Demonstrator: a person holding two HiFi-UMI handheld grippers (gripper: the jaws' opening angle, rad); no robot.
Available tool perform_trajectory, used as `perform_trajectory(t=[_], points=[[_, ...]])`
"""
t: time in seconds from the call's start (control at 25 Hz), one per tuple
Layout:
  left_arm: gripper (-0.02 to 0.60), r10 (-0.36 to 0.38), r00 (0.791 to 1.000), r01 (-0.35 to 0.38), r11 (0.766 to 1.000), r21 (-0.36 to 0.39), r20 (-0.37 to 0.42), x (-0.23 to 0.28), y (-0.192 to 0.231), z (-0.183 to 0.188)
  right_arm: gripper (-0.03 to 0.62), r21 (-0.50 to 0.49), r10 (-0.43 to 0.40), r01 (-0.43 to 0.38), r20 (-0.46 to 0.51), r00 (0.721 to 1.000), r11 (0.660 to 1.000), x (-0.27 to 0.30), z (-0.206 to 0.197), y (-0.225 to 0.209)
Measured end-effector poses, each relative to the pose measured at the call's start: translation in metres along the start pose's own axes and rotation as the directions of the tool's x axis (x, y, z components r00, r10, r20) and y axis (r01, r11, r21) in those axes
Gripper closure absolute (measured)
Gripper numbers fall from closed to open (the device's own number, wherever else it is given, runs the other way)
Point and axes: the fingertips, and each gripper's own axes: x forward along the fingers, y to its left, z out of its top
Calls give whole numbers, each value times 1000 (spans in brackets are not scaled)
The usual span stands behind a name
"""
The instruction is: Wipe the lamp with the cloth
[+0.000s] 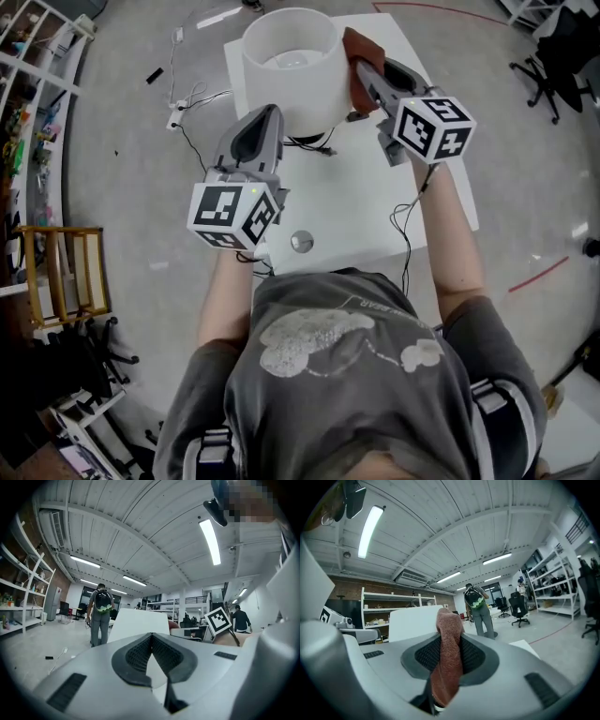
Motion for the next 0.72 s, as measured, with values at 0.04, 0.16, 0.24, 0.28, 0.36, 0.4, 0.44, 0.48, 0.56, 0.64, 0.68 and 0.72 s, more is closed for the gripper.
perform_trajectory(t=[0.04,0.16,0.24,0.28,0.36,0.4,0.44,0.48,0.56,0.64,0.68,0.72], points=[[574,9,1000,-9,1000,-3,-9,0,2,-5,503,10,-2,2,-10,1000,1000,1,-7,-3],[574,25,999,-26,1000,-11,-38,2,7,-22,503,41,-10,12,-33,999,999,2,-31,-16],[574,28,998,-29,999,-15,-55,4,10,-31,503,59,-19,22,-45,999,998,3,-44,-22],[574,28,998,-29,999,-18,-63,5,12,-34,503,67,-25,28,-52,998,997,4,-49,-24],[574,24,997,-26,999,-22,-80,8,15,-39,503,84,-36,42,-66,997,996,5,-59,-29],[574,20,996,-23,999,-25,-88,9,16,-42,503,93,-43,49,-74,996,994,5,-64,-30],[574,15,995,-18,999,-27,-97,11,17,-44,503,103,-50,58,-82,995,993,6,-69,-32],[574,10,994,-13,999,-31,-105,12,19,-47,503,112,-58,68,-90,994,991,6,-75,-34],[574,-2,993,-3,999,-39,-119,16,23,-53,503,128,-76,88,-101,992,988,7,-86,-39],[574,-19,991,14,999,-43,-130,21,26,-59,503,140,-100,115,-111,989,983,7,-95,-44],[574,-31,990,25,999,-46,-134,21,28,-60,503,144,-115,131,-115,987,981,6,-99,-44],[574,-45,990,38,998,-50,-136,19,29,-60,503,147,-131,148,-120,984,978,3,-102,-43]])
